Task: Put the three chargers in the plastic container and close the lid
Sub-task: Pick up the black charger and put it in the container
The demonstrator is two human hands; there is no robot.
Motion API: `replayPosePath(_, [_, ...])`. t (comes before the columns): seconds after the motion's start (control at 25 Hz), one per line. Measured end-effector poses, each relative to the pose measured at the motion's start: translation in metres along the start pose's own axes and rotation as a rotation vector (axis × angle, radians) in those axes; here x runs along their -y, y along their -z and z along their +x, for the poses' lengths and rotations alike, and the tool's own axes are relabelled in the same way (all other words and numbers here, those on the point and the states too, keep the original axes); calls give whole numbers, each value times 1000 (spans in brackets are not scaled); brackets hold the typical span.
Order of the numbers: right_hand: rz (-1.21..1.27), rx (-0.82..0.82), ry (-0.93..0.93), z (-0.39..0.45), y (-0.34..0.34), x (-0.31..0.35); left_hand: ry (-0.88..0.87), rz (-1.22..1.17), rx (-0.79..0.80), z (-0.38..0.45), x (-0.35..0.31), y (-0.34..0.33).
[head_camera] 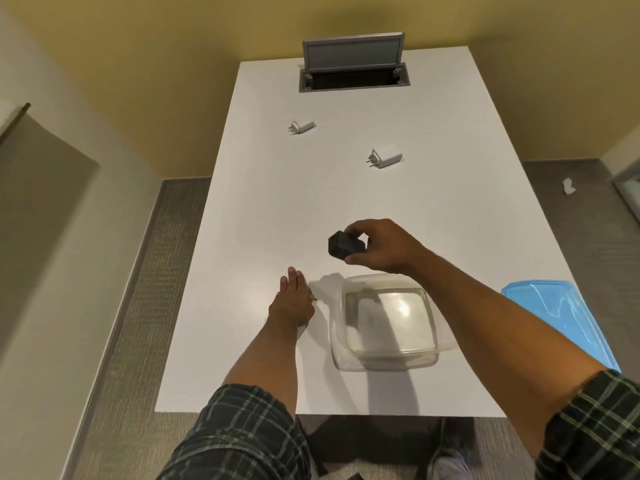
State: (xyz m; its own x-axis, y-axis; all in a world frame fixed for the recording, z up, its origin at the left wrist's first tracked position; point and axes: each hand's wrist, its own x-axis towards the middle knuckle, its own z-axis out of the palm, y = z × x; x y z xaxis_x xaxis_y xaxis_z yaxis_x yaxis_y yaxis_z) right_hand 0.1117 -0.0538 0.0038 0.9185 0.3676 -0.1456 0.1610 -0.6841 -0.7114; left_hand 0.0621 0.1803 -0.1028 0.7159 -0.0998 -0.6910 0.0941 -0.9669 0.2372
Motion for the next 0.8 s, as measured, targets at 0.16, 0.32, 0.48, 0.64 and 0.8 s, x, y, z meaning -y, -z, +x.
replayPosePath(0.16, [39, 249, -27, -24, 9, -10, 17, 9, 8, -4, 0, -1])
replayPosePath(0.32, [-409, 478, 51, -38, -2, -14, 33, 41, 9, -5, -2, -2])
replayPosePath(0.48, [-777, 506, 248, -53, -33, -21, 18, 79, -35, -10, -2, -18])
replayPosePath(0.64, [-883, 553, 320, -63, -60, -26, 2, 75, -68, -12, 1, -23])
replayPosePath(0.8, [-935, 537, 389, -67, -76, -28, 13, 70, -69, -14, -1, -23])
